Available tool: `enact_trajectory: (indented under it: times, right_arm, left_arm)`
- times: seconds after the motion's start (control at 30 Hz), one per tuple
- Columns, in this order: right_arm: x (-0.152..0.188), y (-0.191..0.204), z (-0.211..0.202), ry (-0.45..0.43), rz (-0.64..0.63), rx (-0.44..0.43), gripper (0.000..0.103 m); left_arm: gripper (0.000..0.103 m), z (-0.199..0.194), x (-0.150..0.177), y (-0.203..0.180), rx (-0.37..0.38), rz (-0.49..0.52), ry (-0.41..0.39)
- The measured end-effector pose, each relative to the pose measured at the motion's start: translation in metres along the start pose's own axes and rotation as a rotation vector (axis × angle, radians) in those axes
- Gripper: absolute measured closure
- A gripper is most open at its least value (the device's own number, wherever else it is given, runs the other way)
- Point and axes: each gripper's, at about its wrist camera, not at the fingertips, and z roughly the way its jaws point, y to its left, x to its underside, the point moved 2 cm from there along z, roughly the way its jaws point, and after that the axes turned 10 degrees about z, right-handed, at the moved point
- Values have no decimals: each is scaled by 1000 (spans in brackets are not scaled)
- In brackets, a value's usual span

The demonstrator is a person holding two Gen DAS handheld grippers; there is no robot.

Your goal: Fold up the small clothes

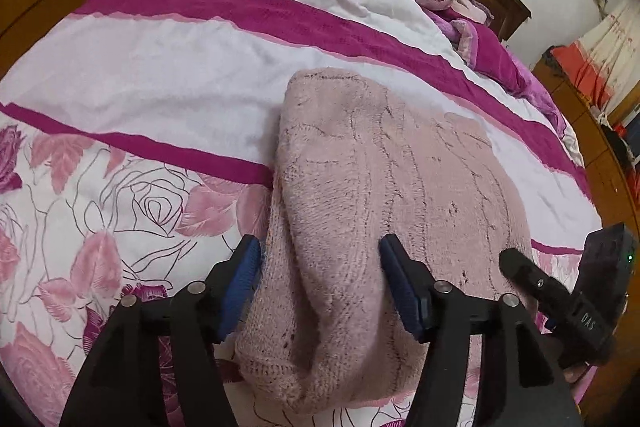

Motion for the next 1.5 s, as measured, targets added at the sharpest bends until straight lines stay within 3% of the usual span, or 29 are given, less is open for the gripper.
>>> enact_trajectory:
  times: [0.17,0.57,0.77,0.93,1.07,1.17,1.27,1.5]
  right_arm:
    - [1,-2,5,20,-7,-6,19]
    - [0,-6,9,34,-9,-38,19]
    - [1,-6,9,36,-19,-45,19]
    - [3,-3,12,40,-23,-72,36]
    - [2,0,9,25,-22,-88,48]
    - [2,2,6,10,-12,-106,52]
    - [-1,5,3,16,18,-139,54]
    - [-6,35,-25,37,12,-158,56]
  left_arm:
    - [53,6,7,1,27,-6,1]
    - [53,9,10,6,80,-19,-6]
    - [51,14,12,12,156,-72,-8]
    - [49,19,13,13,235,-92,-12]
    - [72,17,13,12,285,-103,-20]
    - [82,13,13,19,330,-168,-25]
    - [85,9,11,19,346,-200,-19]
    - [86,-23,9,-1,393,-164,-35]
